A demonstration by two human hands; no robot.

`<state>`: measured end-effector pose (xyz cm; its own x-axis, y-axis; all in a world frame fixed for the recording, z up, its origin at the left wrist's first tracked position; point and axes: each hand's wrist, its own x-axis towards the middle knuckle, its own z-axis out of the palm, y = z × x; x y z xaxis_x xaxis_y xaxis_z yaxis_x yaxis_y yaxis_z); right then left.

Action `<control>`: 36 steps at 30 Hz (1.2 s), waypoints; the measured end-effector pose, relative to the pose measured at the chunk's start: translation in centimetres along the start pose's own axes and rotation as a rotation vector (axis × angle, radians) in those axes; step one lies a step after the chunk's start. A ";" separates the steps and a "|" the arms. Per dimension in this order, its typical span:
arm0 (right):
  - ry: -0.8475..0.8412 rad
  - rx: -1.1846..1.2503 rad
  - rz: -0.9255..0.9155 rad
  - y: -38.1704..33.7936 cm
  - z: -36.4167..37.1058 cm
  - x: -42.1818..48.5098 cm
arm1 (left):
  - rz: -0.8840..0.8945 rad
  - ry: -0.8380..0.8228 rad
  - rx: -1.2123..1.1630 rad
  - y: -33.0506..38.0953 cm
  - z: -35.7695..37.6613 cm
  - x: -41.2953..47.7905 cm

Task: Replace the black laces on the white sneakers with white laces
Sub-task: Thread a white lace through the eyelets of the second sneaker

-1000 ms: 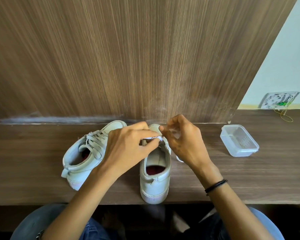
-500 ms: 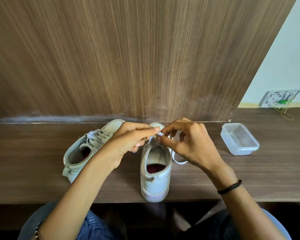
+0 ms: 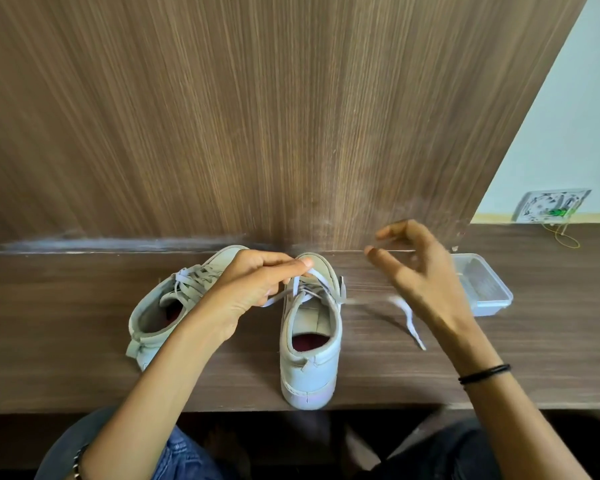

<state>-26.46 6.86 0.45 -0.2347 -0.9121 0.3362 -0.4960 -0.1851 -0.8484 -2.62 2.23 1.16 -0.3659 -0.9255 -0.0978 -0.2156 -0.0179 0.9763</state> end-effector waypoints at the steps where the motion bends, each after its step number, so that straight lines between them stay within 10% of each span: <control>1: -0.089 0.022 0.000 -0.5 0.3 -0.2 | 0.003 -0.007 -0.002 0.0 0.1 0.0; 5: -0.368 -0.052 -0.118 -1.4 1.9 -0.8 | 0.018 -0.043 0.035 0.2 0.5 -0.2; 10: -0.325 -0.170 -0.237 -0.2 2.7 -0.5 | 0.194 -0.009 0.311 -0.1 -0.4 -0.4; 19: -0.144 -0.186 -0.111 0.3 0.8 0.2 | 0.134 0.541 0.922 -1.3 -5.8 -1.3; 36: -0.519 -0.362 -0.134 0.5 3.3 -1.2 | 0.306 -0.062 0.884 -1.9 0.5 -1.3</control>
<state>-23.66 6.67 -1.71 0.2387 -0.9646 0.1118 -0.7647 -0.2577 -0.5907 -2.18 3.70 -0.69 -0.5624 -0.8203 0.1041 -0.7028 0.5405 0.4626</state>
